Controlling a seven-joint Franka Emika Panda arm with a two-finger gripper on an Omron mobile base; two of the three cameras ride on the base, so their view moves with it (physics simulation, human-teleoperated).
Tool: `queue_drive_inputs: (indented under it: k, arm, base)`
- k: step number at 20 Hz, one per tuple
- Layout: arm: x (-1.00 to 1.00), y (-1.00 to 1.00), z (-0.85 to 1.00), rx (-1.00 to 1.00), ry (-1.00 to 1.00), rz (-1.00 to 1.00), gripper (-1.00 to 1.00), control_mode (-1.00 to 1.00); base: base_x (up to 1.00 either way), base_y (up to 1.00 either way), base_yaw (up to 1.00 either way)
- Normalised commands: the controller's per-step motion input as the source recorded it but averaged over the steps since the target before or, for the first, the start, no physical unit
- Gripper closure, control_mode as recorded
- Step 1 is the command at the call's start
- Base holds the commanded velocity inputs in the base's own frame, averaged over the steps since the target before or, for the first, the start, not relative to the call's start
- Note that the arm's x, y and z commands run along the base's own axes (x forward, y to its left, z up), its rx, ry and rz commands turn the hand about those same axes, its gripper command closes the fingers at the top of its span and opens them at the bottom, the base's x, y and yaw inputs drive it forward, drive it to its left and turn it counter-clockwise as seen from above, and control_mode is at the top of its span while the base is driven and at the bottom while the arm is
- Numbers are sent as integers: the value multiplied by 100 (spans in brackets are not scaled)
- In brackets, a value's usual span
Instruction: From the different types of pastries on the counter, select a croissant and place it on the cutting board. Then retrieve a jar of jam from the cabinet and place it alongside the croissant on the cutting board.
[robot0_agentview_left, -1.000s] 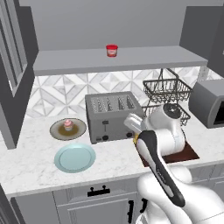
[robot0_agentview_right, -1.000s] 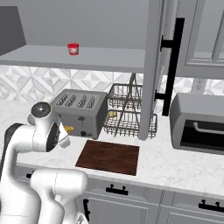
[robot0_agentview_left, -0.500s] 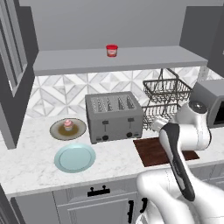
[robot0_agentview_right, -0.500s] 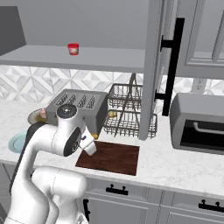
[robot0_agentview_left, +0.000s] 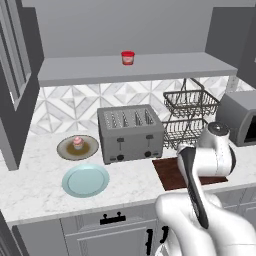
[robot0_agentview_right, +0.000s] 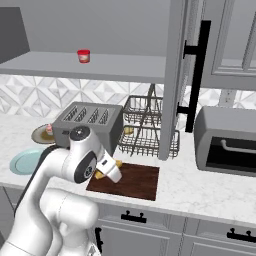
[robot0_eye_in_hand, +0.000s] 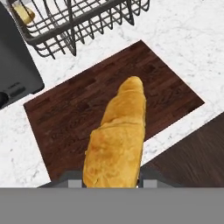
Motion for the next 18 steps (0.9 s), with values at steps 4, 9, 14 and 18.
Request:
queue_drive_inputs:
  k: [4, 9, 14, 18]
  arm:
    - [16, -13, -34, -2, 0, 0, 100, -100]
    - [35, -18, -44, 0, 0, 0, 100, -100]
    - [28, -9, -22, 0, 0, -1, 100, -100]
    - [38, 0, -79, -4, 11, -9, 100, -100]
  base:
    - [0, 0, 0]
    - [0, 0, 0]
    - [0, 0, 0]
    - [0, 0, 0]
